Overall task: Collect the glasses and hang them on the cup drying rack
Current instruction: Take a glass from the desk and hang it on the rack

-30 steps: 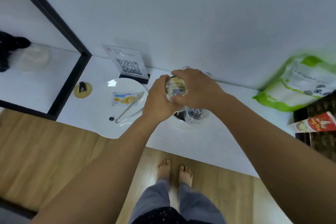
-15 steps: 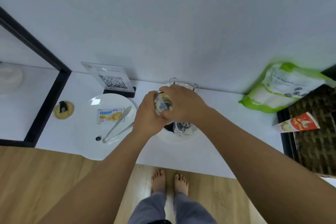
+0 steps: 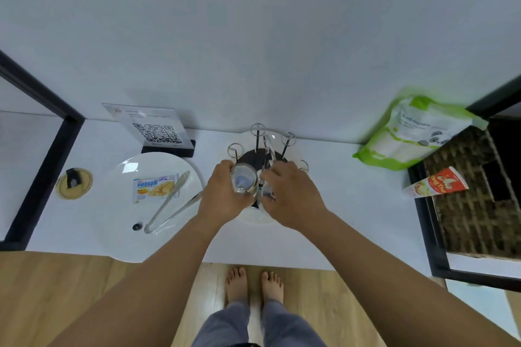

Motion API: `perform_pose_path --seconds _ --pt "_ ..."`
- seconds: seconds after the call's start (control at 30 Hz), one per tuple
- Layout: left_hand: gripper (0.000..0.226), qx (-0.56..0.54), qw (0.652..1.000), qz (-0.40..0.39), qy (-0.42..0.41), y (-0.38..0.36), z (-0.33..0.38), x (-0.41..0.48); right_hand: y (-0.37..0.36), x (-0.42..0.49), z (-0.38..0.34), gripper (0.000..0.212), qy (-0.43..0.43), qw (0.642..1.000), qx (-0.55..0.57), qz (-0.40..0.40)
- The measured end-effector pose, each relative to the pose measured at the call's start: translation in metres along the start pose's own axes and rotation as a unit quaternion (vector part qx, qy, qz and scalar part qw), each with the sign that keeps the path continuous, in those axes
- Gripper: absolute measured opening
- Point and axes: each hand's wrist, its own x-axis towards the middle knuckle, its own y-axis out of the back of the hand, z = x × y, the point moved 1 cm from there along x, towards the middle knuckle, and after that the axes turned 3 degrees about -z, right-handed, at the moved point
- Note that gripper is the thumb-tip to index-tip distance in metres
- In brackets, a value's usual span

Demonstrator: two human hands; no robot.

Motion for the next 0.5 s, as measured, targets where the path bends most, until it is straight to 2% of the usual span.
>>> perform_pose_path --seconds 0.13,0.27,0.5 --pt "0.074 0.004 1.0 -0.019 0.02 -0.006 -0.007 -0.004 -0.019 -0.013 0.011 0.034 -0.028 0.999 -0.019 -0.033" --pt "0.079 -0.001 0.999 -0.023 0.025 -0.007 -0.007 -0.005 -0.024 -0.016 0.015 0.035 -0.04 0.999 -0.009 -0.022" --pt "0.091 0.067 0.996 -0.064 0.005 -0.003 -0.003 -0.004 -0.026 -0.019 0.014 0.033 -0.05 0.999 -0.007 -0.021"
